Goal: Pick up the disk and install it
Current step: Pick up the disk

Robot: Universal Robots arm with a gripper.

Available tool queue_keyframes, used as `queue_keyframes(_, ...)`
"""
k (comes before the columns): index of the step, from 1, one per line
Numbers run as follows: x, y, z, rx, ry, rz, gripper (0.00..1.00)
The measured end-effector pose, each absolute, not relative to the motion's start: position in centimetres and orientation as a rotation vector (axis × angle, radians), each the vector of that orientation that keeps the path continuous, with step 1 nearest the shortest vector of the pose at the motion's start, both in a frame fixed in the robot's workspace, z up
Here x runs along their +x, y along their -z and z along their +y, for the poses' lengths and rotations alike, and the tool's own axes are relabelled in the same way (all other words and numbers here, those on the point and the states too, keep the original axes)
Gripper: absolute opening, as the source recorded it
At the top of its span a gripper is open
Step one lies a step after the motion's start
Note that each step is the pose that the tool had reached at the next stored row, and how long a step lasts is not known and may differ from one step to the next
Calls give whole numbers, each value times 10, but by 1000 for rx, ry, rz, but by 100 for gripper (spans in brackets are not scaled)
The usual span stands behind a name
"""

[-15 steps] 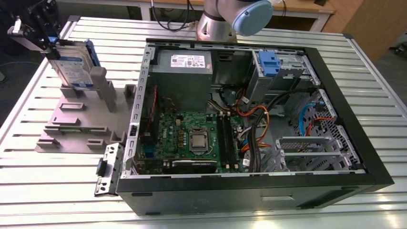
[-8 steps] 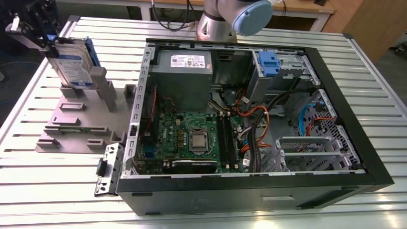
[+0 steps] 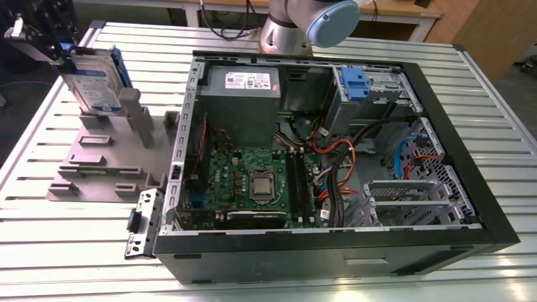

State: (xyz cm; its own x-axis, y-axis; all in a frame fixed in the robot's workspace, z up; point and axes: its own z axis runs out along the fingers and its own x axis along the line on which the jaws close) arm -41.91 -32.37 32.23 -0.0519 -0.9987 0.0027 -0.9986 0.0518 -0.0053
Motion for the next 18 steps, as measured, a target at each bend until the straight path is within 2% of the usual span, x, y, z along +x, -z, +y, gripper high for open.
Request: queue_keyframes(18, -419, -330, -324, -2162, 10, 2278, 36)
